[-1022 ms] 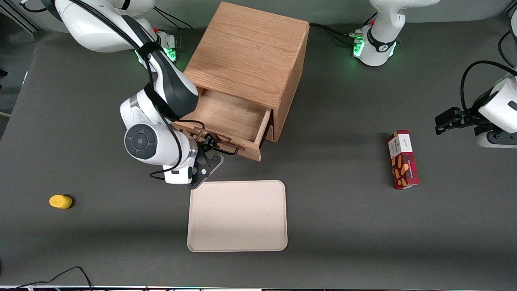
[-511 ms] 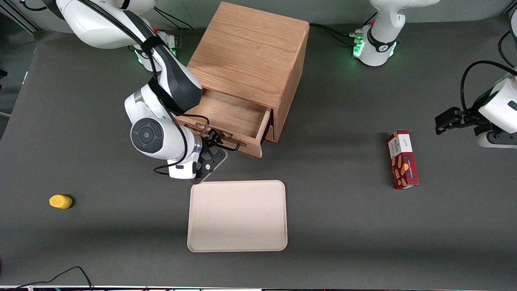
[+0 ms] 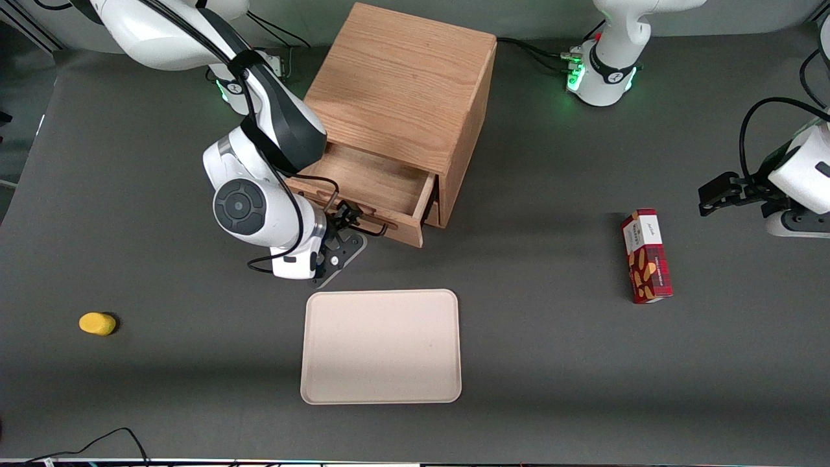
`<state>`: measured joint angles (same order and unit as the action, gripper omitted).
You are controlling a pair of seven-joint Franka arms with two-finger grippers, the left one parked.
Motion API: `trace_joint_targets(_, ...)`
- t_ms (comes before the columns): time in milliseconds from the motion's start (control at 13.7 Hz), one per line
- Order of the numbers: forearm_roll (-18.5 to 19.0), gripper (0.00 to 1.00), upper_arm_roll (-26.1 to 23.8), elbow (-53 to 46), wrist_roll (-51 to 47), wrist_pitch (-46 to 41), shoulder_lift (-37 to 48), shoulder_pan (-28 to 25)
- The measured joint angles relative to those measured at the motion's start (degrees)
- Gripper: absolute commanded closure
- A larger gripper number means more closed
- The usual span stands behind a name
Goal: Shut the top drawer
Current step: 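Push the drawer front with the right gripper into the cabinet, then press the drawer front fully flush with the right gripper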
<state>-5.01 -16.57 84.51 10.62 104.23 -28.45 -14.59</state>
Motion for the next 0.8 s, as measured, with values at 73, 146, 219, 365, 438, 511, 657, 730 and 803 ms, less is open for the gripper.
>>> trace_joint_targets(73, 0.00, 0.00, -0.32, 0.31, -0.52, 0.04, 0.14, 0.17)
trace_joint_targets(146, 0.01, 0.00, -0.53, 0.54, -1.03, 0.04, 0.27, 0.27)
trace_joint_targets(219, 0.01, 0.00, -0.68, 0.88, -1.48, 0.04, 0.49, 0.34)
trace_joint_targets(365, 0.02, 0.00, -1.19, 1.51, -2.05, 0.04, 0.89, 0.48)
trace_joint_targets(438, 0.02, 0.00, -1.39, 1.92, -2.64, 0.04, 1.15, 0.48)
trace_joint_targets(511, 0.02, 0.00, -1.73, 2.25, -3.61, 0.11, 1.35, 0.51)
trace_joint_targets(657, 0.03, 0.00, -2.51, 2.78, -4.60, 0.28, 1.53, 0.51)
trace_joint_targets(730, 0.04, 0.00, -2.78, 3.12, -5.14, 0.41, 1.58, 0.51)
trace_joint_targets(803, 0.04, 0.00, -3.01, 3.48, -5.73, 0.53, 1.63, 0.52)
